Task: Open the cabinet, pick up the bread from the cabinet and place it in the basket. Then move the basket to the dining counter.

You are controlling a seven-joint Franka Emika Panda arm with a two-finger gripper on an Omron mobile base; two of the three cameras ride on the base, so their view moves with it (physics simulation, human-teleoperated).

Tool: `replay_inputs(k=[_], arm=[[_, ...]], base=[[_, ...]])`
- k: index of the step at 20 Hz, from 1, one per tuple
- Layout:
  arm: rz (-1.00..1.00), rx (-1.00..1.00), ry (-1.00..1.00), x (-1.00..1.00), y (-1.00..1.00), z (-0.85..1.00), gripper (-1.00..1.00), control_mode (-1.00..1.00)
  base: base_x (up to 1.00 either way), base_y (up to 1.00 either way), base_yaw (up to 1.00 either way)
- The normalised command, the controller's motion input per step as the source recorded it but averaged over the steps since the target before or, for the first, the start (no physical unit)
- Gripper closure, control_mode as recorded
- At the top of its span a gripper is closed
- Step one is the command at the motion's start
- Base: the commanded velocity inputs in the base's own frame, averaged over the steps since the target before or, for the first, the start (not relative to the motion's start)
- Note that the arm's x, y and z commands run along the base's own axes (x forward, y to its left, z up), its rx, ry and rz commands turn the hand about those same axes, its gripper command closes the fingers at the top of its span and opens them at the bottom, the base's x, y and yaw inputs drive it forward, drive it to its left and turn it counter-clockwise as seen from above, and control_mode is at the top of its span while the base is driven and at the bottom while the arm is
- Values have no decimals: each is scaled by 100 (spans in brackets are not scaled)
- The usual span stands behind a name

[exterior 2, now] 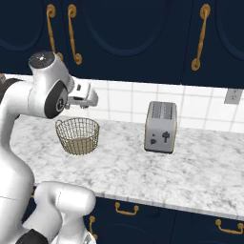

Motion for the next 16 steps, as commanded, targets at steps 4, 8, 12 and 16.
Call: replay_inputs(k=[4, 8, 12, 16], arm=[[0, 1, -56, -19, 0, 47, -100, -100], [0, 4, -54, 0, 0, 54, -100, -100], [0, 3, -51, 0, 7, 66, -100, -100], [0, 2, -46, 0, 17, 51, -100, -100]], base=[[0, 0, 0], [0, 0, 0], [0, 0, 0], [0, 0, 0]])
